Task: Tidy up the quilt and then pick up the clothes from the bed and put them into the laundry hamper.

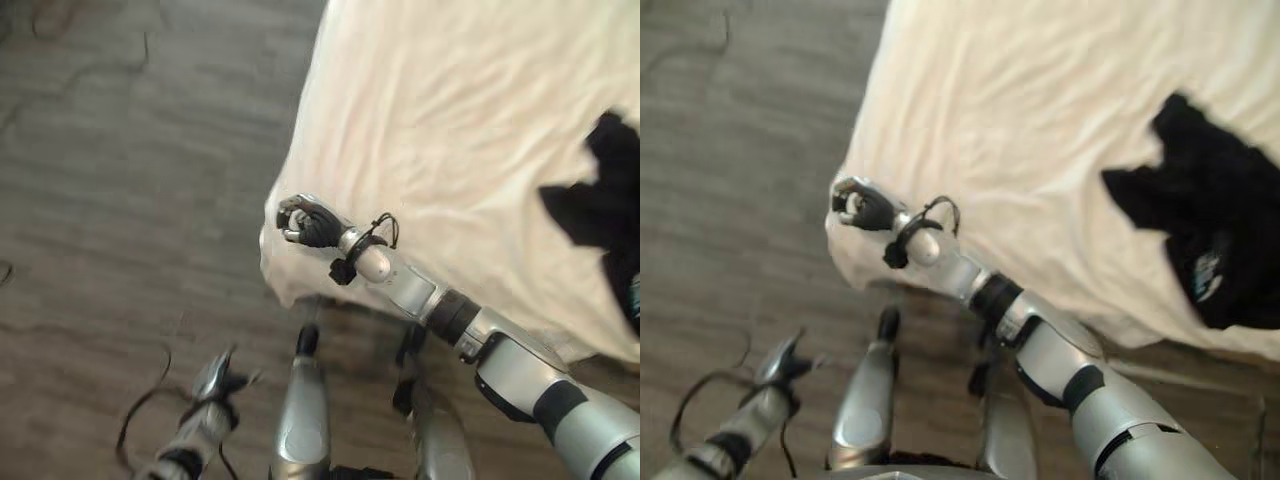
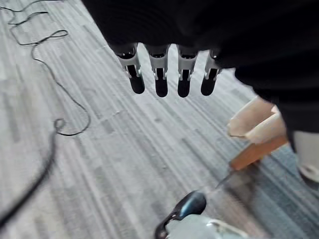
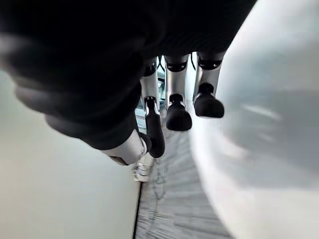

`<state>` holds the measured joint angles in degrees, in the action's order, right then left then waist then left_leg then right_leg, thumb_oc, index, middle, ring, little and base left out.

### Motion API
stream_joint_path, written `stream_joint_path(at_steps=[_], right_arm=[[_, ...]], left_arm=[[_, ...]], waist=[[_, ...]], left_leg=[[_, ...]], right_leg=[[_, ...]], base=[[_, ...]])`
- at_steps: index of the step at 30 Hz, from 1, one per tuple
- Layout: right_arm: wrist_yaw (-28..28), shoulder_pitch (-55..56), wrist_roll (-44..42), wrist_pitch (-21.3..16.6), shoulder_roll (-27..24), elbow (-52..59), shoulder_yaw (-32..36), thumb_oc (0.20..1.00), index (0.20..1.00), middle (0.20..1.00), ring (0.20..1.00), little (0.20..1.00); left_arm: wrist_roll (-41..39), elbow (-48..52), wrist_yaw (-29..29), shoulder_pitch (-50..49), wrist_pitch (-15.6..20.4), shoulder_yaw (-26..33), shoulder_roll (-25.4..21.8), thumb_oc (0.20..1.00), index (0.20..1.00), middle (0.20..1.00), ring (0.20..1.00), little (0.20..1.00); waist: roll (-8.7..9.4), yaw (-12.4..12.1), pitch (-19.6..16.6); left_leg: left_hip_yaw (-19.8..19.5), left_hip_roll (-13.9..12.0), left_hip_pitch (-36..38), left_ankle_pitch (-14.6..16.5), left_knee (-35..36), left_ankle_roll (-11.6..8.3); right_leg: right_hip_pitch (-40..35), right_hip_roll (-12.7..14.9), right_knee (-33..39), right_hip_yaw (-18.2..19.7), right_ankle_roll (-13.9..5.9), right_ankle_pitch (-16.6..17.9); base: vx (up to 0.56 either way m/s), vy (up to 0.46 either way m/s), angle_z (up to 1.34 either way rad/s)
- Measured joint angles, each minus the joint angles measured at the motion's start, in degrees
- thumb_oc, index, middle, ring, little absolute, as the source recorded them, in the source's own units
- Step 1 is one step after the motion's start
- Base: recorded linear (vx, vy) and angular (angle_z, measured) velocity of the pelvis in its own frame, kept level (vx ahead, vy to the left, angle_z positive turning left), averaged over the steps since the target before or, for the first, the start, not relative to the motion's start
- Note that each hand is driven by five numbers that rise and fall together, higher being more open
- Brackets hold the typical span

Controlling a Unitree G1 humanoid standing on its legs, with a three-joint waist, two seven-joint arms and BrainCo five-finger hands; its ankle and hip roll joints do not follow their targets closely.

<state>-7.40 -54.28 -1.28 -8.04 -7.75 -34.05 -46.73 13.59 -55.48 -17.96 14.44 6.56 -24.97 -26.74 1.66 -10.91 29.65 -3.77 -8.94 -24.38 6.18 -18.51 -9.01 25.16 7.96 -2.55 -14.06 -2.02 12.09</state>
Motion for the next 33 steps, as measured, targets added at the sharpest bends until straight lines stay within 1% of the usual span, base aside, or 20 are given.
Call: stream_joint_path(at_steps=[2, 6, 7, 8, 10, 11, 12, 14, 16, 17, 18, 19, 21, 23, 25, 27, 28, 30, 32, 33], right_arm=[[0.4, 1.0, 0.0, -2.0, 0.6, 3.6, -1.3, 0.2, 0.2, 0.2, 0.2, 0.2], [1.5, 9.0, 1.3, -3.3, 5.2, -4.5, -1.2, 0.2, 0.2, 0.2, 0.2, 0.2], [1.3, 12.3, 1.4, -1.5, 7.0, -14.3, -0.5, 0.2, 0.2, 0.2, 0.2, 0.2], [1.5, 17.5, 2.5, 1.4, 5.3, -17.0, -1.0, 0.2, 0.2, 0.2, 0.2, 0.2], [2.7, 24.0, 3.2, 3.7, 0.1, -16.8, -1.9, 0.2, 0.2, 0.2, 0.2, 0.2], [4.1, 29.1, 2.9, 4.3, -5.4, -12.8, -0.8, 0.2, 0.2, 0.2, 0.2, 0.2], [5.2, 32.0, 2.4, 4.2, -8.4, -8.3, -1.0, 0.2, 0.2, 0.2, 0.2, 0.2], [8.3, 36.6, 0.0, 4.0, -16.2, 5.6, -0.3, 0.2, 0.2, 0.2, 0.2, 0.2], [9.0, 36.9, -1.6, 2.0, -16.9, 10.0, 1.4, 0.2, 0.2, 0.2, 0.2, 0.2], [9.6, 36.7, -3.2, 2.5, -17.2, 13.8, 3.8, 0.2, 0.2, 0.2, 0.2, 0.2], [11.0, 36.9, -6.7, 1.6, -18.8, 23.6, 6.2, 0.2, 0.2, 0.2, 0.2, 0.2], [11.7, 36.8, -9.6, 0.6, -18.3, 30.6, 9.0, 0.2, 0.2, 0.2, 0.2, 0.2], [11.5, 35.3, -13.8, -1.7, -15.8, 36.7, 12.4, 0.2, 0.2, 0.2, 0.2, 0.2], [10.9, 31.2, -18.1, -4.7, -12.8, 39.9, 14.8, 0.2, 0.2, 0.2, 0.2, 0.2], [8.6, 23.6, -19.5, -5.9, -10.7, 36.9, 13.9, 0.2, 0.2, 0.2, 0.2, 0.2], [6.7, 16.8, -19.4, -5.9, -10.3, 30.9, 12.8, 0.2, 0.2, 0.2, 0.2, 0.2], [4.9, 14.0, -19.0, -6.7, -9.9, 24.3, 12.4, 0.2, 0.2, 0.2, 0.2, 0.2], [1.0, 9.7, -16.7, -4.9, -10.3, 10.1, 13.9, 0.2, 0.2, 0.2, 0.2, 0.2], [-1.4, 12.0, -16.4, -3.3, -11.9, 6.5, 16.0, 0.2, 0.2, 0.2, 0.2, 0.2], [-2.2, 13.7, -14.4, -5.9, -13.0, 7.5, 18.3, 0.2, 0.2, 0.2, 0.2, 0.2]], left_arm=[[0.0, 0.4, -0.2, 2.6, 0.4, 0.1, 0.5, 1.0, 1.0, 1.0, 1.0, 1.0], [-0.2, 1.1, -0.6, 3.9, 0.2, -0.8, 3.3, 1.0, 1.0, 1.0, 1.0, 1.0], [-0.2, 0.8, -0.6, 4.3, 0.3, -1.2, 4.6, 1.0, 1.0, 1.0, 1.0, 1.0], [0.0, 1.6, -0.5, 3.8, 0.5, -1.7, 5.4, 1.0, 1.0, 1.0, 1.0, 1.0], [0.0, 1.5, -0.3, 3.7, 0.5, -1.6, 6.1, 1.0, 1.0, 1.0, 1.0, 1.0], [0.0, 0.3, 0.0, 3.1, 0.5, -0.6, 6.5, 1.0, 1.0, 1.0, 1.0, 1.0], [0.0, -0.8, 0.3, 2.3, 0.4, 0.4, 7.0, 1.0, 1.0, 1.0, 1.0, 1.0], [0.0, -4.7, 1.1, -2.5, -0.4, 2.8, 7.0, 1.0, 1.0, 1.0, 1.0, 1.0], [0.0, -6.0, 1.5, -4.7, -1.2, 3.3, 6.7, 1.0, 1.0, 1.0, 1.0, 1.0], [0.1, -7.5, 2.1, -5.3, -1.4, 3.9, 6.8, 1.0, 1.0, 1.0, 1.0, 1.0], [0.1, -8.6, 2.5, -5.6, -2.1, 5.3, 7.6, 1.0, 1.0, 1.0, 1.0, 1.0], [0.2, -9.7, 2.8, -6.6, -2.1, 5.4, 8.0, 1.0, 1.0, 1.0, 1.0, 1.0], [0.2, -10.9, 3.0, -8.3, -2.1, 5.7, 9.1, 1.0, 1.0, 1.0, 1.0, 1.0], [0.1, -10.1, 3.0, -8.4, -1.9, 4.8, 9.7, 1.0, 1.0, 1.0, 1.0, 1.0], [0.0, -8.4, 3.0, -7.2, -2.0, 3.0, 9.6, 1.0, 1.0, 1.0, 1.0, 1.0], [0.0, -8.0, 3.0, -4.5, -1.5, 1.7, 9.9, 1.0, 1.0, 1.0, 1.0, 1.0], [-0.2, -8.0, 2.9, -2.0, -1.5, -0.4, 10.0, 1.0, 1.0, 1.0, 1.0, 1.0], [-1.6, -7.3, 2.7, 2.0, -1.4, -1.7, 9.8, 1.0, 1.0, 1.0, 1.0, 1.0], [-2.1, -6.5, 2.4, 3.6, -1.4, -1.5, 9.6, 1.0, 1.0, 1.0, 1.0, 1.0], [-2.2, -5.6, 2.4, 3.6, -1.6, -1.4, 9.0, 1.0, 1.0, 1.0, 1.0, 1.0]], waist=[[0.21, 1.8, 1.4], [0.22, 3.1, 1.3], [0.06, 3.4, 1.3], [-0.04, 3.2, 1.3], [-0.06, 3.3, 1.2], [0.06, 4.2, 1.2], [0.07, 4.5, 1.2], [1.12, 7.3, 0.5], [2.38, 8.7, -2.1], [2.6, 9.8, -3.0], [3.09, 10.4, -4.1], [3.02, 11.2, -5.8], [2.71, 12.4, -10.0], [2.21, 12.9, -11.1], [2.16, 13.9, -11.1], [1.51, 13.7, -10.6], [0.86, 13.8, -9.6], [0.37, 13.1, -6.9], [0.36, 12.8, -4.1], [0.44, 13.1, -1.4]], left_leg=[[0.2, 0.1, -2.3, 0.5, -2.2, 0.14], [1.4, -0.1, -1.2, 2.3, -4.5, 0.87], [2.0, 0.4, 0.1, 2.7, -4.4, 1.43], [2.4, 0.8, 1.1, 3.0, -4.2, 1.9], [3.0, 1.0, 2.4, 3.1, -3.5, 2.21], [3.3, 1.5, 4.2, 3.3, -2.6, 2.45], [3.4, 1.7, 5.9, 3.1, -1.6, 2.38], [5.3, 1.4, 13.7, 3.4, 2.3, 2.54], [6.4, 1.1, 14.6, 3.3, 3.7, 2.6], [6.9, 0.7, 15.6, 3.1, 4.7, 2.21], [8.1, 0.8, 18.2, 2.2, 7.1, 1.51], [8.6, 0.7, 20.1, 1.6, 9.3, 1.31], [10.0, 0.4, 22.3, 0.9, 12.3, 1.12], [11.2, 0.7, 23.2, 0.7, 12.7, 1.16], [11.8, 1.6, 21.0, 0.9, 11.2, 1.4], [12.6, 2.1, 18.3, 1.1, 10.4, 1.66], [12.6, 2.5, 15.5, 1.6, 7.9, 1.95], [12.7, 2.6, 10.7, 3.6, 2.4, 2.36], [12.8, 2.6, 9.6, 3.8, 1.0, 2.38], [13.0, 2.1, 9.2, 4.2, -0.3, 2.67]], right_leg=[[2.0, 0.0, -0.8, 0.6, -0.02, 0.0], [1.4, 0.2, -2.3, 1.7, 0.56, -0.4], [0.4, 0.7, -1.8, 2.0, 0.37, -0.5], [-0.8, 1.2, -1.3, 2.1, 0.36, -0.5], [-1.8, 1.7, -1.1, 2.1, -0.34, -1.1], [-3.0, 1.9, -0.9, 2.0, -0.39, -1.1], [-4.5, 2.1, -0.4, 2.1, -0.4, -1.1], [-10.3, 1.2, 1.9, 3.6, -0.68, -0.9], [-10.0, 0.8, 2.6, 4.3, -0.69, -0.9], [-10.5, 0.3, 3.2, 4.6, -0.65, -0.8], [-11.1, -0.1, 3.4, 5.6, -0.55, -0.1], [-12.1, -0.6, 4.1, 5.8, -0.47, 0.2], [-12.5, -1.3, 5.0, 6.7, -0.47, 0.2], [-12.1, -1.5, 4.7, 8.3, -0.45, 0.5], [-9.1, -0.8, 3.2, 9.8, -0.74, 0.8], [-6.1, 0.0, 2.7, 10.9, -0.95, 1.7], [-4.2, 0.3, 2.1, 11.4, -1.27, 2.1], [-1.1, 0.6, 1.3, 11.8, -1.54, 1.7], [-0.5, 0.9, 1.5, 11.6, -1.52, 1.7], [-0.3, 1.0, 1.1, 11.9, -1.52, 1.7]], base=[[-0.07, 0.053, -0.09], [-0.02, 0.075, -0.15], [0.05, 0.069, -0.14], [0.07, 0.072, -0.13], [0.11, 0.068, -0.05], [0.17, 0.071, 0.0], [0.19, 0.069, -0.13], [0.24, 0.054, -0.37], [0.17, 0.028, -0.4], [0.11, 0.029, -0.4], [0.16, 0.036, -0.32], [0.09, 0.021, -0.37], [0.03, 0.033, -0.31], [-0.07, 0.06, -0.38], [-0.11, 0.024, -0.32], [-0.17, 0.013, -0.12], [-0.15, 0.012, 0.02], [-0.1, 0.011, -0.04], [-0.05, 0.017, -0.09], [0.0, 0.039, -0.18]])
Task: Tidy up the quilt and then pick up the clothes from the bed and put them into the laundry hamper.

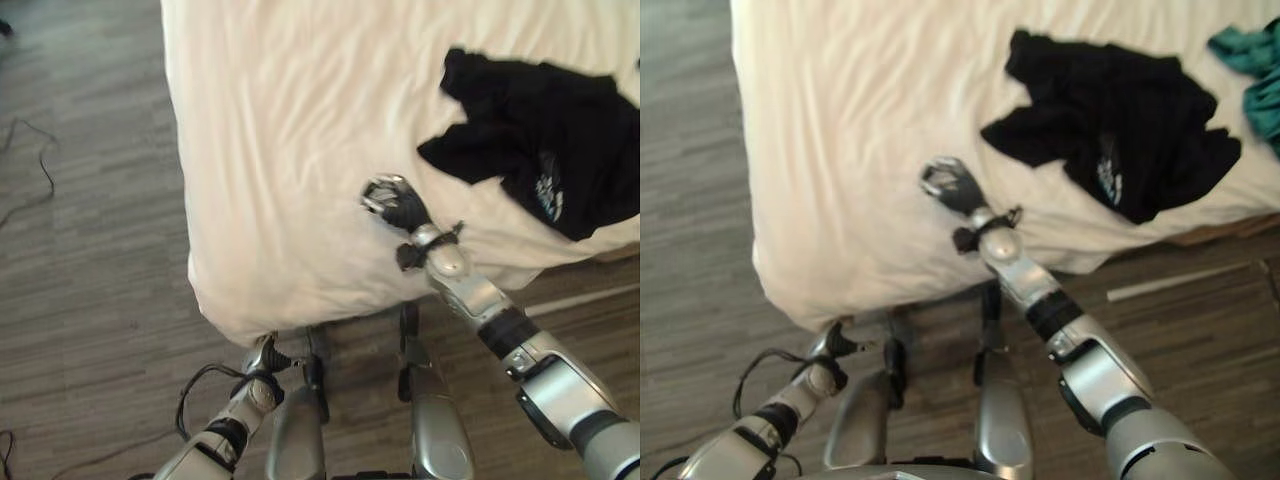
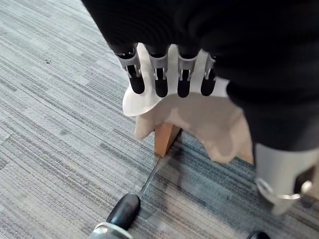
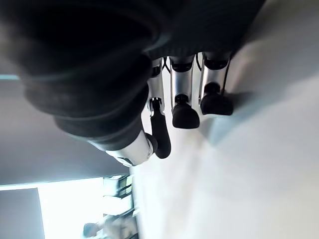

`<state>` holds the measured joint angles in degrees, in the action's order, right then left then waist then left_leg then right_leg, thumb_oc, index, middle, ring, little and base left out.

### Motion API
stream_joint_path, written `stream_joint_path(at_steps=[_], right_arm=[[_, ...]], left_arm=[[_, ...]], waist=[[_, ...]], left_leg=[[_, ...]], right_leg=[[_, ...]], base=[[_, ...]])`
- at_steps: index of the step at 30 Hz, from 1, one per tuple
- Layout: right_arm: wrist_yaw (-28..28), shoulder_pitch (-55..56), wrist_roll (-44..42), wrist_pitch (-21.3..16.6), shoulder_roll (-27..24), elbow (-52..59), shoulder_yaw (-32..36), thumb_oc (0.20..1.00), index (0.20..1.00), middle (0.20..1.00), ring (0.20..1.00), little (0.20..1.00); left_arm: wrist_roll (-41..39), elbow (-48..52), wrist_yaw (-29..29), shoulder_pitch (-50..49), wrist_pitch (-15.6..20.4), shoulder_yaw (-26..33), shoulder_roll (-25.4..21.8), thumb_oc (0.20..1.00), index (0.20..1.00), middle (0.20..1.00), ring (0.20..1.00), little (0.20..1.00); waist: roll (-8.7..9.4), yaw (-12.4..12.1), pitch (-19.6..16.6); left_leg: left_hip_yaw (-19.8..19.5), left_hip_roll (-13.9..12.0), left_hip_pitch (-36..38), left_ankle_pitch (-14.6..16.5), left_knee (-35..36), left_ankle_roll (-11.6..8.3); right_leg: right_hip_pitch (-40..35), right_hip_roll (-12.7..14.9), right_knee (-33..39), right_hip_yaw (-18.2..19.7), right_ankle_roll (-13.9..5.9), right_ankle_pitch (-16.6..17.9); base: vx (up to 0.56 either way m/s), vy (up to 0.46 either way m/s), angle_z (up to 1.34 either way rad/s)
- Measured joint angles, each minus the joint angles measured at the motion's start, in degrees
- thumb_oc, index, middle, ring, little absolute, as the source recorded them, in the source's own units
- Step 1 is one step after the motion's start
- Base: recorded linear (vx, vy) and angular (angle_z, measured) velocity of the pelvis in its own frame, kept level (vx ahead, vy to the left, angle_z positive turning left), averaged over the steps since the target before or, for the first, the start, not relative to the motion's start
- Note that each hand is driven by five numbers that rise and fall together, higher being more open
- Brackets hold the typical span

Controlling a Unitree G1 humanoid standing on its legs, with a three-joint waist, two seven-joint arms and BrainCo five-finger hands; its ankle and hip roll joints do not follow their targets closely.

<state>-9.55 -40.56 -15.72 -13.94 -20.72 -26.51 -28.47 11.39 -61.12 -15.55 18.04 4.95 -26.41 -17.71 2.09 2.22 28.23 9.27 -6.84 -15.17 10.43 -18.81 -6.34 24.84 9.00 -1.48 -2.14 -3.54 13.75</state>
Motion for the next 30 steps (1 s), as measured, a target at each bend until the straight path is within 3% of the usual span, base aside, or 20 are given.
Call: stream_joint_path(at_steps=[2, 4, 7, 10, 12, 13, 14, 15, 17, 18, 19, 20, 21, 22, 23, 24, 25, 27, 29, 30], right_arm=[[-0.3, 3.0, 0.6, -0.8, 0.9, 1.8, 4.0, 0.2, 0.2, 0.2, 0.2, 0.2], [-0.4, 13.6, -0.3, -2.2, 3.0, 4.4, 15.7, 0.2, 0.2, 0.2, 0.2, 0.2], [-1.8, 22.3, -2.5, -1.1, 2.2, 1.7, 19.3, 0.2, 0.2, 0.2, 0.2, 0.2], [-1.1, 42.4, -6.9, 2.7, 3.1, -15.7, 30.2, 0.2, 0.2, 0.2, 0.2, 0.2], [-1.2, 46.3, -8.6, 6.2, 2.7, -21.7, 31.2, 0.2, 0.2, 0.2, 0.2, 0.2], [-1.0, 47.7, -9.0, 6.5, 2.7, -22.2, 30.4, 0.2, 0.2, 0.2, 0.2, 0.2], [-0.1, 47.2, -9.1, 6.7, 3.0, -25.1, 30.0, 0.533, 0.533, 0.533, 0.533, 0.533], [0.3, 47.3, -9.0, 7.0, 3.9, -27.1, 28.4, 1.0, 1.0, 1.0, 1.0, 1.0], [1.1, 48.3, -8.7, 7.7, 4.8, -29.4, 25.0, 1.0, 1.0, 1.0, 1.0, 1.0], [1.5, 47.1, -6.2, 8.8, 5.5, -35.9, 20.7, 1.0, 1.0, 1.0, 1.0, 1.0], [1.0, 45.2, -4.3, 9.9, 7.6, -40.0, 18.5, 1.0, 1.0, 1.0, 1.0, 1.0], [1.5, 45.4, -3.3, 9.9, 7.5, -39.4, 17.7, 1.0, 1.0, 1.0, 1.0, 1.0], [2.0, 45.5, -1.6, 10.0, 7.0, -40.1, 16.6, 1.0, 1.0, 1.0, 1.0, 1.0], [2.4, 45.1, 0.1, 10.0, 6.2, -39.9, 15.8, 1.0, 1.0, 1.0, 1.0, 1.0], [2.5, 45.0, 1.2, 10.0, 6.1, -39.8, 16.0, 1.0, 1.0, 1.0, 1.0, 1.0], [2.8, 44.4, 2.4, 9.8, 6.4, -41.1, 15.6, 1.0, 1.0, 1.0, 1.0, 1.0], [3.3, 39.9, 4.8, 10.1, 7.6, -41.5, 12.3, 1.0, 1.0, 1.0, 1.0, 1.0], [3.2, 37.8, 6.9, 9.5, 8.4, -40.6, 11.1, 1.0, 1.0, 1.0, 1.0, 1.0], [3.4, 37.6, 8.5, 10.1, 9.0, -42.1, 9.6, 1.0, 1.0, 1.0, 1.0, 1.0], [3.1, 37.5, 9.5, 10.2, 8.9, -43.2, 9.0, 1.0, 1.0, 1.0, 1.0, 1.0]], left_arm=[[0.0, 0.7, 0.2, -0.4, -0.2, -0.2, -0.2, 1.0, 1.0, 1.0, 1.0, 1.0], [0.2, 3.3, 0.3, -1.1, -0.1, -0.3, -0.1, 1.0, 1.0, 1.0, 1.0, 1.0], [0.2, 3.7, 0.5, -2.5, -0.4, 0.0, -0.5, 1.0, 1.0, 1.0, 1.0, 1.0], [0.7, 1.7, 2.0, -4.7, -0.8, 1.6, 0.4, 1.0, 1.0, 1.0, 1.0, 1.0], [0.6, -2.0, 2.2, -8.6, -1.9, 3.9, 1.2, 1.0, 1.0, 1.0, 1.0, 1.0], [0.6, -2.6, 2.3, -9.7, -2.5, 3.6, 1.6, 1.0, 1.0, 1.0, 1.0, 1.0], [0.6, -4.6, 2.5, -11.5, -3.0, 3.7, 2.7, 1.0, 1.0, 1.0, 1.0, 1.0], [0.6, -6.0, 2.6, -12.2, -3.3, 4.0, 2.8, 1.0, 1.0, 1.0, 1.0, 1.0], [0.6, -6.8, 3.2, -14.8, -3.9, 4.3, 4.0, 1.0, 1.0, 1.0, 1.0, 1.0], [0.6, -9.5, 3.9, -16.9, -4.0, 4.1, 4.9, 1.0, 1.0, 1.0, 1.0, 1.0], [0.1, -11.6, 4.0, -20.0, -4.3, 6.2, 5.5, 1.0, 1.0, 1.0, 1.0, 1.0], [0.0, -12.1, 4.3, -18.5, -4.7, 7.3, 5.5, 1.0, 1.0, 1.0, 1.0, 1.0], [0.0, -12.2, 4.6, -18.3, -4.7, 7.4, 5.1, 1.0, 1.0, 1.0, 1.0, 1.0], [-0.3, -12.6, 5.2, -18.8, -4.6, 7.4, 5.4, 1.0, 1.0, 1.0, 1.0, 1.0], [-0.8, -11.7, 5.6, -19.7, -4.6, 9.1, 5.4, 1.0, 1.0, 1.0, 1.0, 1.0], [-2.5, -11.3, 5.4, -20.8, -4.4, 9.0, 5.5, 1.0, 1.0, 1.0, 1.0, 1.0], [-3.4, -10.8, 4.4, -22.5, -4.9, 9.2, 5.2, 1.0, 1.0, 1.0, 1.0, 1.0], [-4.1, -11.1, 5.2, -21.3, -5.1, 8.0, 3.8, 1.0, 1.0, 1.0, 1.0, 1.0], [-4.8, -11.1, 5.4, -21.2, -5.1, 6.8, 3.3, 1.0, 1.0, 1.0, 1.0, 1.0], [-5.9, -11.1, 5.0, -21.0, -5.1, 6.4, 3.9, 1.0, 1.0, 1.0, 1.0, 1.0]], waist=[[0.19, 1.3, 0.9], [0.2, 2.1, 1.1], [1.34, 3.0, 0.8], [1.74, 7.7, -1.1], [1.82, 8.9, -2.9], [1.86, 9.5, -3.4], [-0.83, 9.5, -4.8], [-1.54, 8.4, -5.6], [-2.0, 8.0, -8.5], [-3.59, 5.0, -12.9], [-3.33, 2.2, -16.2], [-1.83, 3.1, -16.3], [-1.43, 2.1, -16.7], [-1.24, 2.0, -17.2], [-1.28, 2.7, -17.8], [-0.93, 0.4, -18.3], [2.02, -3.0, -18.3], [3.78, -3.6, -17.8], [4.97, -5.5, -17.3], [4.66, -6.4, -17.0]], left_leg=[[0.9, -0.2, 0.5, 0.7, -1.0, 0.14], [0.8, -0.3, 3.6, 1.5, -0.6, 0.17], [1.3, -0.3, 8.8, 1.8, 1.8, 0.23], [4.3, 1.0, 18.7, 0.8, 9.3, 0.45], [8.4, 0.5, 23.7, -0.4, 13.4, 0.32], [11.5, -0.2, 24.7, -0.5, 13.4, 0.39], [18.1, -3.7, 25.6, -0.6, 13.9, 0.27], [22.2, -4.6, 27.8, -0.6, 13.9, 0.21], [24.4, -5.2, 31.1, -0.5, 13.9, 0.35], [30.2, -5.5, 35.6, -0.3, 14.7, 0.21], [30.0, -8.7, 36.4, -2.6, 8.4, -4.55], [25.7, -10.5, 32.5, -6.7, 0.3, -5.58], [24.5, -10.5, 32.0, -7.1, -1.3, -5.58], [23.9, -12.7, 30.2, -8.5, -4.3, -5.07], [21.2, -11.9, 28.5, -13.1, -6.8, -4.35], [18.6, -11.9, 28.2, -17.7, -10.1, -1.18], [3.5, -4.4, 23.5, -25.0, -17.1, 1.69], [-8.2, 0.8, 13.4, -8.3, -21.4, 0.16], [-12.2, 3.1, 9.9, -4.9, -14.6, 0.01], [-12.3, 2.5, 8.5, -4.6, -5.6, -0.01]], right_leg=[[-0.2, -0.1, -0.8, 0.3, 0.01, 0.0], [-2.9, -0.3, -2.1, 0.5, 0.41, -0.2], [-6.7, -0.4, -2.0, 1.2, 0.14, -1.3], [-12.6, -1.0, 0.6, 1.2, -0.6, -2.6], [-13.0, -1.2, 1.2, 0.4, -0.16, -2.9], [-12.3, -0.9, 1.9, -2.8, 0.69, -4.5], [-9.7, 0.3, -3.3, -17.2, 2.58, -10.1], [-9.3, 3.8, -9.3, -27.6, 4.06, -11.0], [-10.2, 8.7, -14.3, -32.3, 4.29, -12.5], [-11.7, 12.1, -23.6, -43.7, 7.89, -16.7], [-12.6, 9.2, -23.6, -41.8, 6.76, -18.9], [-13.9, 8.1, -20.8, -40.4, 6.96, -19.2], [-14.5, 4.7, -16.5, -35.1, 8.1, -18.2], [-18.2, -0.5, -8.5, -28.5, 8.7, -15.2], [-19.7, -2.6, -6.2, -27.8, 6.82, -13.8], [-20.9, -4.7, -4.1, -24.7, 7.14, -13.1], [-21.5, -6.6, 0.0, -14.8, 8.78, -11.0], [-23.0, -6.8, 5.2, -10.6, 9.08, -8.9], [-24.5, -7.3, 6.2, -6.4, 9.35, -9.0], [-26.0, -7.7, 6.6, -4.4, 8.69, -10.0]], base=[[0.04, 0.056, -0.14], [0.09, 0.052, 0.02], [0.12, 0.02, -0.13], [0.15, 0.027, -0.31], [0.04, -0.056, -1.13], [0.04, -0.091, -2.1], [0.1, -0.085, -2.3], [0.1, -0.086, -2.35], [0.13, -0.186, -1.75], [0.29, -0.485, -2.68], [0.34, -0.507, -2.44], [0.24, -0.375, -1.57], [0.2, -0.312, -0.61], [0.14, -0.31, -0.65], [0.22, -0.309, -1.01], [0.21, -0.138, -2.27], [0.18, -0.052, -2.93], [0.22, 0.03, -1.88], [0.39, 0.097, -0.97], [0.35, 0.07, -0.95]])
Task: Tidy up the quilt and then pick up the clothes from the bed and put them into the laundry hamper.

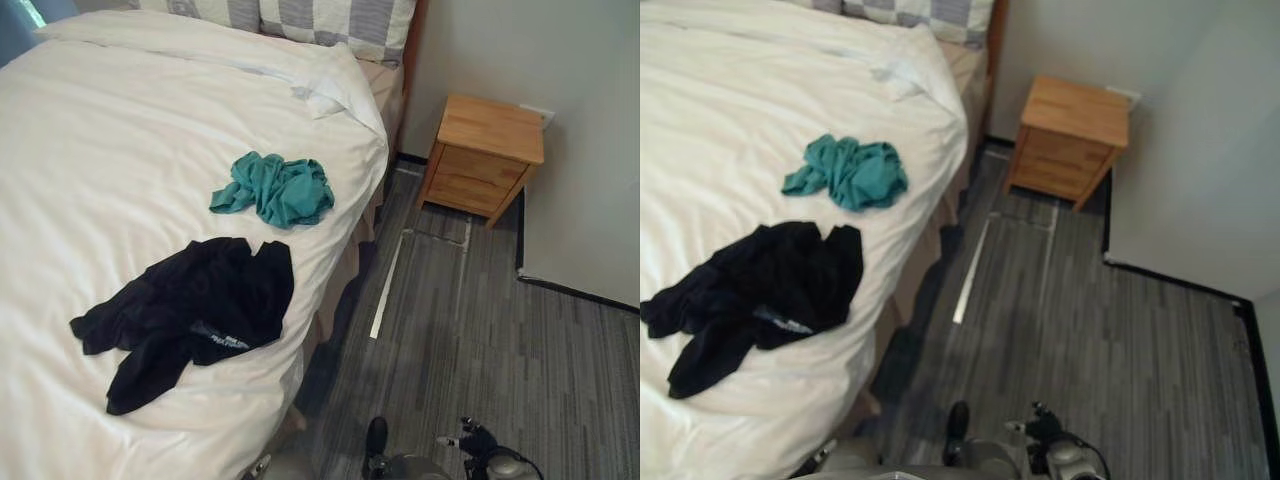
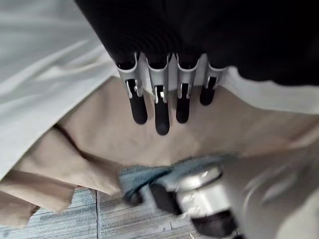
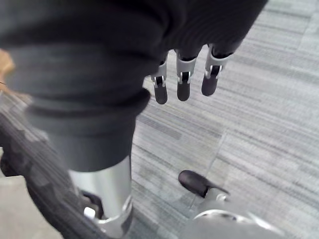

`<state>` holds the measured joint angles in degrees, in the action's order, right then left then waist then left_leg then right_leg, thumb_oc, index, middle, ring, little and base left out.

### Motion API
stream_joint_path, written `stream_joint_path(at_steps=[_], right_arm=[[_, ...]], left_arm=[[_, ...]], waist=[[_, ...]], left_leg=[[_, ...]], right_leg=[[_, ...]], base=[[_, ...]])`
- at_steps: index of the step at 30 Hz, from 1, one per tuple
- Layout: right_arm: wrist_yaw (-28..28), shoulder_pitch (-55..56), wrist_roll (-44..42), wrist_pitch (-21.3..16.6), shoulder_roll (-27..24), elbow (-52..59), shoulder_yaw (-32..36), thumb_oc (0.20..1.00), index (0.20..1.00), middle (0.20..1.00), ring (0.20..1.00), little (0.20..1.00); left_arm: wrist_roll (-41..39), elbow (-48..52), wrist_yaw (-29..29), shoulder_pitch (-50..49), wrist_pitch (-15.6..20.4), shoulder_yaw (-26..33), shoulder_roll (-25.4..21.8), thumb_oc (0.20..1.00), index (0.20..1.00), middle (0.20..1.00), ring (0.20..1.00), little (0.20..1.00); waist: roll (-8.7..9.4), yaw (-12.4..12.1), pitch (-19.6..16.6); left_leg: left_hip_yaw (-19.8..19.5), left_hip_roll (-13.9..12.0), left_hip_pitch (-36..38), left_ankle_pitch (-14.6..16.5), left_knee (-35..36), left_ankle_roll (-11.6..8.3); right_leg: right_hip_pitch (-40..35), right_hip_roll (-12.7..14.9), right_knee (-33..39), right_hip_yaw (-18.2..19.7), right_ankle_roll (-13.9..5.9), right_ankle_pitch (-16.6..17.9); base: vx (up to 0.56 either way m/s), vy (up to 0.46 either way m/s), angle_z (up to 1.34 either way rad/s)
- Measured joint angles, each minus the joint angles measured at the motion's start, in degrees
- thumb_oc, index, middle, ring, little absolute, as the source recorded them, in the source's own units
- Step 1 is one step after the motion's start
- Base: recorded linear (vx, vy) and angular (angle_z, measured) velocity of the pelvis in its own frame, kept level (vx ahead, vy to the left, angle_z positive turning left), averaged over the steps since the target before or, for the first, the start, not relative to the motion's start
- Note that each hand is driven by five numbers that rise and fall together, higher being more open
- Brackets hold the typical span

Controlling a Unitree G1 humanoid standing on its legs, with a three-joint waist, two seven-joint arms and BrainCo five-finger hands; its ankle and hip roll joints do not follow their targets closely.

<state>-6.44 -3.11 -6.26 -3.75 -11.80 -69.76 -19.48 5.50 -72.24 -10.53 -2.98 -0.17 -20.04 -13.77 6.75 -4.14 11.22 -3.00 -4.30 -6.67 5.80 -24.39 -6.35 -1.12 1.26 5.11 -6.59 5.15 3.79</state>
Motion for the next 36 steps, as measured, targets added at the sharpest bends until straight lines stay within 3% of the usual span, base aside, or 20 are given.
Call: stream_joint_path(at_steps=[2, 3, 6, 8, 10, 12, 13, 14, 15, 19, 21, 23, 24, 25, 27, 28, 29, 32, 33, 36], right_arm=[[-0.4, -0.4, 1.3, -0.1, 0.0, -1.1, -0.8, 1.0, 1.0, 1.0, 1.0, 1.0], [-0.8, -0.4, 1.9, 0.0, -0.6, -1.3, -0.9, 1.0, 1.0, 1.0, 1.0, 1.0], [-0.9, 1.3, 4.1, -0.1, 0.5, -1.0, 1.2, 1.0, 1.0, 1.0, 1.0, 1.0], [-0.9, 1.3, 4.1, -0.2, 0.6, -1.0, 1.4, 1.0, 1.0, 1.0, 1.0, 1.0], [-1.0, 0.1, 4.1, -0.1, -0.4, -1.0, 3.4, 1.0, 1.0, 1.0, 1.0, 1.0], [-1.4, -1.0, 4.0, -0.3, -1.0, -0.5, 4.5, 1.0, 1.0, 1.0, 1.0, 1.0], [-1.6, -1.4, 3.9, -0.3, -1.1, -0.2, 4.6, 1.0, 1.0, 1.0, 1.0, 1.0], [-2.3, -1.0, 3.9, -0.3, -1.4, 1.2, 4.8, 1.0, 1.0, 1.0, 1.0, 1.0], [-2.6, -0.2, 3.8, -0.2, -1.2, 0.8, 4.5, 1.0, 1.0, 1.0, 1.0, 1.0], [-2.5, 2.6, 3.7, -0.1, -3.1, 0.1, 3.3, 1.0, 1.0, 1.0, 1.0, 1.0], [-2.2, 2.8, 3.8, 0.0, -3.4, 0.8, 3.0, 1.0, 1.0, 1.0, 1.0, 1.0], [-2.7, 3.2, 3.9, 0.0, -2.4, 1.5, 1.0, 1.0, 1.0, 1.0, 1.0, 1.0], [-2.7, 3.1, 4.1, 0.2, -1.1, 1.7, 0.9, 1.0, 1.0, 1.0, 1.0, 1.0], [-2.7, 3.5, 3.6, 0.2, -1.1, 1.5, 1.2, 1.0, 1.0, 1.0, 1.0, 1.0], [-3.0, 4.1, -5.2, -0.8, 0.0, 1.0, 10.8, 1.0, 1.0, 1.0, 1.0, 1.0], [-3.3, 3.8, -7.2, -0.5, -0.2, 0.2, 13.2, 1.0, 1.0, 1.0, 1.0, 1.0], [-3.3, 4.1, -8.0, -0.3, -0.2, -0.7, 13.6, 1.0, 1.0, 1.0, 1.0, 1.0], [-3.2, 6.3, -8.5, 0.1, -0.5, -2.6, 13.7, 1.0, 1.0, 1.0, 1.0, 1.0], [-3.1, 6.9, -8.2, 1.5, -0.4, -3.5, 14.3, 1.0, 1.0, 1.0, 1.0, 1.0], [-2.8, 5.3, -7.2, 1.5, -0.6, -4.6, 12.5, 1.0, 1.0, 1.0, 1.0, 1.0]], left_arm=[[-0.8, 0.0, 1.6, 0.1, 0.0, -0.4, -0.1, 1.0, 1.0, 1.0, 1.0, 1.0], [-0.9, 0.0, 3.6, 0.2, 0.1, -1.3, 0.5, 1.0, 1.0, 1.0, 1.0, 1.0], [-1.1, 0.0, 5.3, -1.1, 0.1, -2.1, 1.1, 1.0, 1.0, 1.0, 1.0, 1.0], [-2.6, 0.0, 6.3, -1.4, 0.0, -1.9, 0.8, 1.0, 1.0, 1.0, 1.0, 1.0], [-2.4, 0.1, 4.1, -1.2, -0.3, -2.4, 1.2, 1.0, 1.0, 1.0, 1.0, 1.0], [-2.3, 0.3, 2.4, -1.1, -0.3, -3.6, 2.0, 1.0, 1.0, 1.0, 1.0, 1.0], [-2.1, 0.4, 1.5, -0.9, -0.3, -3.7, 2.3, 1.0, 1.0, 1.0, 1.0, 1.0], [-0.6, 1.2, 0.0, -0.2, -0.2, -4.9, 1.6, 1.0, 1.0, 1.0, 1.0, 1.0], [2.6, 3.4, -1.1, 1.4, 0.4, -7.0, 0.2, 1.0, 1.0, 1.0, 1.0, 1.0], [4.5, 8.4, -2.9, 7.0, 3.4, -8.9, 0.4, 1.0, 1.0, 1.0, 1.0, 1.0], [4.5, 10.4, -3.1, 10.7, 5.3, -7.6, 2.8, 1.0, 1.0, 1.0, 1.0, 1.0], [4.4, 10.7, -3.1, 11.5, 5.9, -7.0, 4.3, 1.0, 1.0, 1.0, 1.0, 1.0], [4.2, 10.4, -3.1, 6.6, 5.1, -5.4, 3.1, 1.0, 1.0, 1.0, 1.0, 1.0], [4.1, 10.3, -3.1, 6.5, 5.1, -5.3, 3.0, 1.0, 1.0, 1.0, 1.0, 1.0], [1.4, 7.2, -3.2, 5.0, 5.2, -1.9, 3.4, 1.0, 1.0, 1.0, 1.0, 1.0], [1.1, 5.2, -3.2, 4.2, 4.9, -1.2, 3.3, 1.0, 1.0, 1.0, 1.0, 1.0], [1.0, 3.3, -3.1, 2.2, 4.4, -0.5, 2.7, 1.0, 1.0, 1.0, 1.0, 1.0], [-0.3, 0.3, -3.1, 1.1, 3.9, 2.3, 2.4, 1.0, 1.0, 1.0, 1.0, 1.0], [-0.5, 0.0, -3.1, 1.4, 4.1, 5.2, 2.2, 1.0, 1.0, 1.0, 1.0, 1.0], [-1.0, -2.1, -3.4, 3.2, 4.0, 8.2, 1.5, 1.0, 1.0, 1.0, 1.0, 1.0]], waist=[[-0.45, -0.8, 0.1], [-2.6, -2.4, 1.6], [-4.68, -3.4, 2.2], [-4.45, -3.8, 2.2], [-5.8, -3.6, 2.9], [-8.06, -2.2, 3.3], [-8.39, -1.4, 3.4], [-7.2, 0.4, 2.8], [-5.58, 1.4, 1.9], [-9.23, 3.5, -0.9], [-7.77, 4.2, -1.5], [-6.5, 4.7, -1.9], [-8.11, 3.8, -5.0], [-8.08, 4.1, -5.0], [-8.88, 7.3, -6.5], [-9.43, 6.6, -6.4], [-9.31, 6.8, -6.5], [-9.27, 8.7, -6.1], [-7.91, 8.9, -5.1], [-5.3, 6.0, -2.8]], left_leg=[[-1.1, 0.5, 0.1, -1.1, 14.4, -0.72], [-2.0, 1.0, -2.0, -9.1, 26.1, 0.01], [-0.6, 0.9, 1.5, -11.7, 27.1, 1.94], [2.6, -0.4, 3.2, -13.5, 29.1, 3.14], [5.5, -3.5, 5.8, -13.0, 29.2, 3.92], [6.5, -5.5, 6.7, -12.1, 29.5, 4.01], [7.0, -5.4, 6.9, -11.9, 29.5, 4.14], [6.4, -3.4, 6.5, -11.4, 29.5, 3.51], [4.1, -1.5, 6.2, -11.4, 29.1, 2.33], [4.4, -2.5, 11.1, -8.7, 29.2, 3.16], [4.2, -2.7, 12.1, -8.5, 29.2, 2.81], [4.0, -2.7, 13.3, -8.0, 29.3, 2.27], [4.0, -1.2, 13.8, -6.5, 29.2, 2.75], [4.3, -1.3, 13.8, -6.4, 29.2, 2.71], [17.6, -4.7, 11.5, -7.5, 29.4, 1.56], [22.0, -5.5, 11.3, -7.5, 29.2, 1.5], [24.0, -5.6, 11.6, -7.1, 29.1, 1.47], [24.6, -6.7, 11.8, -6.6, 27.5, 0.69], [21.6, -7.9, 9.4, -5.3, 19.1, -3.58], [14.1, -10.4, 1.0, -6.8, -1.4, -4.49]], right_leg=[[-0.7, -0.4, 0.0, 2.5, -1.28, -1.0], [-2.2, -2.4, 0.0, 4.5, -1.14, -1.7], [-3.8, -4.4, -2.3, 6.6, -1.29, -5.0], [-2.6, -3.9, -5.6, 3.0, -2.31, -7.1], [4.0, -4.3, -22.0, -3.7, -6.43, -7.5], [10.0, -3.6, -34.1, -4.0, -11.54, -9.0], [11.5, -2.1, -36.8, -3.7, -11.46, -11.5], [11.7, 1.7, -31.2, -0.1, -11.48, -13.0], [9.6, 4.4, -19.9, 0.9, -9.17, -10.9], [0.7, -0.8, -6.4, 3.6, -7.42, -4.3], [-3.1, -1.0, -0.5, 3.9, -6.51, -1.3], [-4.1, -1.1, -0.3, 4.2, -6.45, -1.5], [-4.0, 0.6, 0.0, 4.2, -6.8, -1.3], [-3.9, 0.7, -0.1, 4.0, -6.83, -1.3], [0.2, 2.4, -2.8, -4.3, -6.91, -3.9], [2.7, 5.0, -5.9, -12.0, -7.14, -4.2], [2.9, 6.0, -5.2, -15.4, -8.33, -2.7], [1.7, 4.5, -2.9, -14.7, -8.56, -1.3], [2.6, 3.8, -4.6, -14.0, -6.86, -3.1], [1.5, 3.7, -5.5, -12.3, -4.93, -4.3]], base=[[0.23, 0.03, -0.89], [0.51, 0.098, -0.84], [0.33, 0.077, -0.76], [0.1, 0.023, -0.7], [0.12, -0.007, -0.66], [0.11, -0.062, -0.45], [0.09, -0.089, 0.12], [0.23, -0.133, 0.44], [0.24, -0.182, 0.47], [0.1, -0.127, 0.21], [0.07, -0.08, -0.24], [0.04, -0.03, -0.16], [0.02, -0.012, -0.08], [0.01, -0.052, 0.05], [0.04, -0.094, -0.19], [0.11, -0.158, -1.13], [0.17, -0.183, -1.27], [0.22, -0.222, -0.39], [0.33, -0.373, -0.46], [0.25, -0.151, -0.62]])
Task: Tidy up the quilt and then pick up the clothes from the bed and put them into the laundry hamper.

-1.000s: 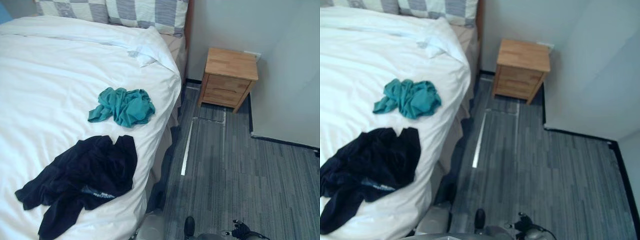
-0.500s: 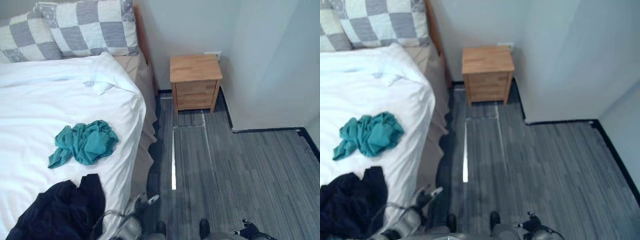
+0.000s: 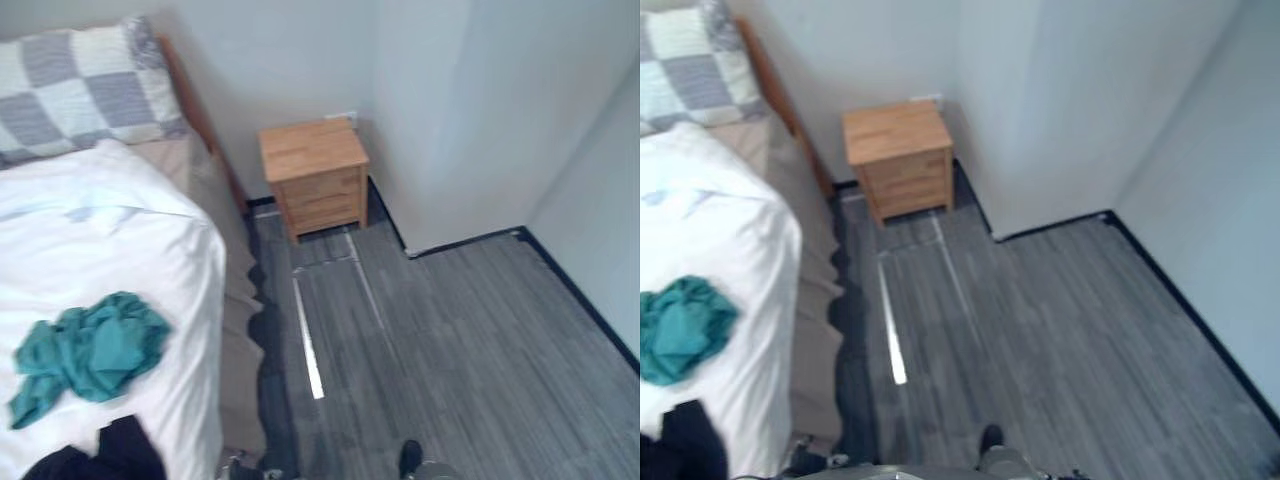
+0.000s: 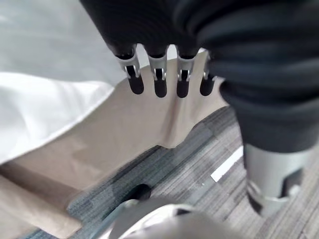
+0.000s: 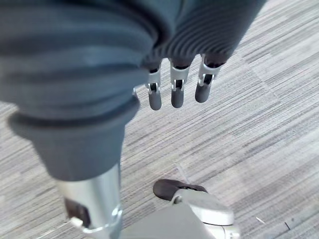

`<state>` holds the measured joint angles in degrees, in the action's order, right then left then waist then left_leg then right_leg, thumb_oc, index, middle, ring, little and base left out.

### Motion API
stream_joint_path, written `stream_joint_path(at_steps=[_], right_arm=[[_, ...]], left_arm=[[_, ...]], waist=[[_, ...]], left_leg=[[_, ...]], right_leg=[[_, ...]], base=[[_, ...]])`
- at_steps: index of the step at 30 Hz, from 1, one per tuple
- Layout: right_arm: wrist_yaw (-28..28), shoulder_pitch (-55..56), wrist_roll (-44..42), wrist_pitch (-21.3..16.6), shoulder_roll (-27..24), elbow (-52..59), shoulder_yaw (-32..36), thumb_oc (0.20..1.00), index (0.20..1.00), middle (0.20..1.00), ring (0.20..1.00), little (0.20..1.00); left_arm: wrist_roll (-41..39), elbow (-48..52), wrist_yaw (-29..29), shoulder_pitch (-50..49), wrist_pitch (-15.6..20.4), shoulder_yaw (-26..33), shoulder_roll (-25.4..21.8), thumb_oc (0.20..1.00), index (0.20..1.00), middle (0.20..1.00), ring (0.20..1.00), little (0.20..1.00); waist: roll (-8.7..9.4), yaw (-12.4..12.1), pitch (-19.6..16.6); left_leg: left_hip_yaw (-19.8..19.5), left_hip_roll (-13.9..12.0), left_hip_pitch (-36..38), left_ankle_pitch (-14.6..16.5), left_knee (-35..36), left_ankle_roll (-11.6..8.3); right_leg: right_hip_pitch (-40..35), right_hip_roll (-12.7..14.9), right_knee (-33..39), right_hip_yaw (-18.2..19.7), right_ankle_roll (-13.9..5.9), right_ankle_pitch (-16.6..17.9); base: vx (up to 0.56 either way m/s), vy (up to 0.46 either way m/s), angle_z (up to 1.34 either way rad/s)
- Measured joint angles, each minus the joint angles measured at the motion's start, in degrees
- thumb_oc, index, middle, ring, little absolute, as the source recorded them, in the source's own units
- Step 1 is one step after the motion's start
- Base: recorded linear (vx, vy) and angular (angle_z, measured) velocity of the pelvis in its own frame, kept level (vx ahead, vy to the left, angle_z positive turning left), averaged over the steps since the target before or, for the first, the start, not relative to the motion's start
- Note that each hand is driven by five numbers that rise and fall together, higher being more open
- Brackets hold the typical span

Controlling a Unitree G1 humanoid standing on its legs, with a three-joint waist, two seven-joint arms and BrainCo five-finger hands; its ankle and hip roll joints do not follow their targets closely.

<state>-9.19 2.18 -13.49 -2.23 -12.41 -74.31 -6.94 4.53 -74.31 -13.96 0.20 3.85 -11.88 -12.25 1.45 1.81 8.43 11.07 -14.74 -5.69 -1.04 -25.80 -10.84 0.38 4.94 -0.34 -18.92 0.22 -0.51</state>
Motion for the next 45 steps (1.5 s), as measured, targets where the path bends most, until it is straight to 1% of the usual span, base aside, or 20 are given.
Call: stream_joint_path(at_steps=[1, 3, 5, 7, 10, 11, 13, 16, 17, 19, 23, 26, 28, 30, 31, 35, 37, 40, 42, 45], right_arm=[[0.0, -1.3, 0.2, 0.1, -0.8, 0.0, -2.8, 1.0, 1.0, 1.0, 1.0, 1.0], [-0.2, -4.6, 2.5, 0.0, -1.5, -0.5, -6.3, 1.0, 1.0, 1.0, 1.0, 1.0], [0.0, -7.6, 4.6, -0.7, -4.2, 0.2, -7.6, 1.0, 1.0, 1.0, 1.0, 1.0], [0.2, -7.2, 4.6, -0.5, -4.0, 1.2, -7.7, 1.0, 1.0, 1.0, 1.0, 1.0], [0.4, -4.1, 5.3, -0.5, -0.7, 0.8, -7.5, 1.0, 1.0, 1.0, 1.0, 1.0], [0.5, -1.1, 6.9, -0.2, 2.0, -2.3, -7.7, 1.0, 1.0, 1.0, 1.0, 1.0], [0.4, 1.1, 7.2, 0.1, 2.0, -3.6, -9.3, 1.0, 1.0, 1.0, 1.0, 1.0], [0.6, 1.5, 8.6, 0.2, 1.8, -2.6, -9.0, 1.0, 1.0, 1.0, 1.0, 1.0], [0.6, 1.0, 8.7, 0.2, 1.5, -2.3, -9.0, 1.0, 1.0, 1.0, 1.0, 1.0], [0.7, -0.9, 9.0, 0.1, 0.3, -0.9, -9.4, 1.0, 1.0, 1.0, 1.0, 1.0], [0.9, -4.4, 9.1, -0.2, -1.8, 1.8, -11.4, 1.0, 1.0, 1.0, 1.0, 1.0], [1.1, -4.7, 9.1, 0.0, -1.1, 2.3, -11.5, 1.0, 1.0, 1.0, 1.0, 1.0], [1.3, -4.7, 9.1, 1.0, -0.2, 1.8, -11.0, 1.0, 1.0, 1.0, 1.0, 1.0], [1.8, -6.5, 9.1, 0.7, -0.6, 2.4, -10.8, 1.0, 1.0, 1.0, 1.0, 1.0], [1.7, -7.9, 9.1, 0.5, -2.2, 5.3, -9.8, 1.0, 1.0, 1.0, 1.0, 1.0], [1.4, -12.6, 9.1, -0.1, -2.6, 6.1, -9.6, 1.0, 1.0, 1.0, 1.0, 1.0], [1.6, -15.7, 9.2, 0.6, -2.8, 5.1, -10.1, 1.0, 1.0, 1.0, 1.0, 1.0], [1.7, -10.5, 9.2, 0.8, -2.3, 3.5, -10.3, 1.0, 1.0, 1.0, 1.0, 1.0], [1.7, -6.4, 9.2, 1.1, -1.4, 3.5, -9.8, 1.0, 1.0, 1.0, 1.0, 1.0], [1.7, -3.7, 9.0, 1.7, 0.2, 7.0, -9.9, 1.0, 1.0, 1.0, 1.0, 1.0]], left_arm=[[-0.1, 0.7, -0.1, 2.3, 0.6, 0.6, -0.8, 1.0, 1.0, 1.0, 1.0, 1.0], [-0.1, 1.0, -0.3, 3.3, 0.7, 0.6, -1.3, 1.0, 1.0, 1.0, 1.0, 1.0], [0.0, -0.1, -0.7, 4.1, 0.6, 0.3, 1.0, 1.0, 1.0, 1.0, 1.0, 1.0], [0.0, -0.4, -0.9, 3.2, -0.1, 0.5, 2.0, 1.0, 1.0, 1.0, 1.0, 1.0], [0.1, -2.3, -0.8, 2.8, -1.1, 1.5, 0.7, 1.0, 1.0, 1.0, 1.0, 1.0], [0.1, -2.9, -0.8, 1.5, -1.5, 3.3, -0.8, 1.0, 1.0, 1.0, 1.0, 1.0], [0.0, -3.1, -0.6, 0.5, -1.8, 2.7, -0.7, 1.0, 1.0, 1.0, 1.0, 1.0], [0.0, -2.5, -0.6, 3.3, -2.6, -0.4, -2.6, 1.0, 1.0, 1.0, 1.0, 1.0], [0.0, -2.5, -0.5, 4.2, -2.5, -1.5, -2.8, 1.0, 1.0, 1.0, 1.0, 1.0], [0.0, -0.8, -0.5, 5.7, -1.6, -1.9, -2.8, 1.0, 1.0, 1.0, 1.0, 1.0], [0.0, 0.2, -0.9, 7.5, -1.2, -2.3, -3.4, 1.0, 1.0, 1.0, 1.0, 1.0], [0.1, -0.2, -0.5, 6.9, -1.1, -2.2, -3.7, 1.0, 1.0, 1.0, 1.0, 1.0], [0.1, 0.2, -0.4, 6.1, -0.4, -1.6, -4.0, 1.0, 1.0, 1.0, 1.0, 1.0], [0.0, 0.2, 0.1, 6.8, -0.2, -1.7, -3.3, 1.0, 1.0, 1.0, 1.0, 1.0], [0.0, 0.0, 0.1, 6.3, -0.1, -0.6, -2.8, 1.0, 1.0, 1.0, 1.0, 1.0], [-1.9, -0.8, -0.5, 4.0, -0.8, 0.5, -3.7, 1.0, 1.0, 1.0, 1.0, 1.0], [-1.6, 0.1, 0.8, 1.4, -0.8, 1.2, -3.8, 1.0, 1.0, 1.0, 1.0, 1.0], [-1.0, -2.4, 2.0, 0.1, -2.0, 3.3, -4.7, 1.0, 1.0, 1.0, 1.0, 1.0], [-0.9, -2.9, 2.6, -1.4, -2.7, 3.9, -4.9, 1.0, 1.0, 1.0, 1.0, 1.0], [0.8, -3.2, 2.9, -2.2, -3.7, 1.0, -5.5, 1.0, 1.0, 1.0, 1.0, 1.0]], waist=[[1.96, -1.5, 3.1], [4.53, -4.8, 3.3], [-1.57, -6.6, 3.3], [-3.34, -6.3, 3.8], [1.08, -6.6, 3.2], [6.19, -7.2, 0.3], [5.42, -6.8, 0.1], [5.68, -4.8, 0.4], [4.54, -4.1, 1.2], [2.27, -3.4, 2.7], [1.3, -1.1, 3.7], [2.13, 0.2, 4.1], [3.14, -0.7, 4.8], [4.97, -0.4, 5.9], [5.26, -1.2, 6.5], [5.28, -3.4, 7.7], [4.39, -3.9, 8.1], [3.65, -3.1, 6.1], [4.82, -2.8, 4.9], [4.4, 0.5, 4.0]], left_leg=[[-5.4, -0.4, -6.8, -3.3, -13.9, 0.26], [-4.8, 5.7, -11.9, 0.1, -8.2, 0.89], [1.8, 3.2, -13.1, -1.3, 12.5, 2.26], [7.4, 2.7, -12.7, -4.3, 21.7, 2.69], [14.0, 5.3, -12.7, -5.2, 20.9, 5.17], [15.1, 9.5, -11.1, -3.0, 15.0, 10.85], [13.1, 10.0, -6.6, -0.3, 16.9, 15.96], [6.6, 12.5, -0.2, -0.2, 23.3, 15.87], [3.9, 12.7, 1.3, -0.6, 24.9, 15.89], [0.8, 13.2, 5.8, -1.4, 28.4, 15.53], [-10.7, 14.2, 8.9, 1.3, 30.4, 14.17], [-19.6, 13.3, 10.9, 3.8, 30.3, 12.18], [-19.1, 13.0, 12.7, 4.2, 27.9, 9.09], [-15.4, 13.3, -0.4, 4.8, 4.3, 5.7], [-11.2, 11.4, -5.7, -2.2, -2.7, 3.52], [6.6, 4.1, -11.2, -4.5, -8.8, 3.56], [16.8, 4.3, -8.0, -3.1, 11.3, 4.53], [30.0, 4.0, -5.3, -2.3, 19.4, 8.27], [28.1, 7.9, -2.4, 0.2, 19.3, 13.79], [24.2, 11.4, 6.1, -1.0, 28.1, 17.02]], right_leg=[[-3.9, -0.6, 3.2, 1.3, 1.37, 1.0], [-3.4, 1.1, 5.5, 6.1, -2.02, -0.4], [-3.6, -1.6, 0.4, 5.3, -1.78, -1.9], [-8.3, -3.7, 5.5, -0.8, -0.41, -1.5], [-12.3, -3.5, 5.5, -3.1, -2.74, -4.9], [-14.6, -0.4, 4.7, -4.6, -5.96, -7.6], [-12.3, -0.2, -8.6, -4.6, -7.98, -10.1], [1.9, 4.7, -45.6, 3.4, -10.16, -8.1], [3.2, 4.3, -46.8, 4.2, -8.95, -8.8], [5.6, 4.4, -40.3, 4.5, -7.84, -9.6], [7.2, 3.2, -1.1, 13.9, -7.89, -5.4], [7.4, 1.5, 5.2, 26.5, -7.73, 2.3], [5.1, 2.1, 3.7, 22.3, -6.86, 8.3], [3.2, 4.3, 2.3, 15.2, -2.95, 7.6], [2.2, 4.3, 2.1, 11.7, -0.56, 6.2], [-2.2, 1.9, 5.5, 7.0, 0.89, 3.9], [-5.1, -0.6, 5.5, 5.4, -0.74, 0.7], [-12.3, -4.4, 5.2, -3.2, -1.2, -5.7], [-13.7, -2.9, -2.3, -5.5, -7.04, -9.1], [0.5, 5.7, -40.6, -5.5, -7.98, -10.7]], base=[[0.42, 0.046, -0.63], [0.65, 0.127, -0.9], [0.51, 0.115, -0.78], [0.64, 0.133, -0.1], [0.52, 0.09, 0.18], [0.43, 0.124, 0.47], [0.41, 0.119, 0.56], [0.61, 0.027, 1.02], [0.53, -0.168, 1.54], [0.6, -0.275, 1.23], [0.63, -0.285, 1.32], [0.39, -0.285, 1.81], [0.16, -0.306, 1.75], [0.07, -0.278, 1.62], [0.23, -0.298, 1.11], [0.4, -0.14, 0.66], [0.71, 0.022, 0.44], [0.43, 0.081, 0.66], [0.39, 0.207, 0.69], [0.29, 0.035, 0.5]])
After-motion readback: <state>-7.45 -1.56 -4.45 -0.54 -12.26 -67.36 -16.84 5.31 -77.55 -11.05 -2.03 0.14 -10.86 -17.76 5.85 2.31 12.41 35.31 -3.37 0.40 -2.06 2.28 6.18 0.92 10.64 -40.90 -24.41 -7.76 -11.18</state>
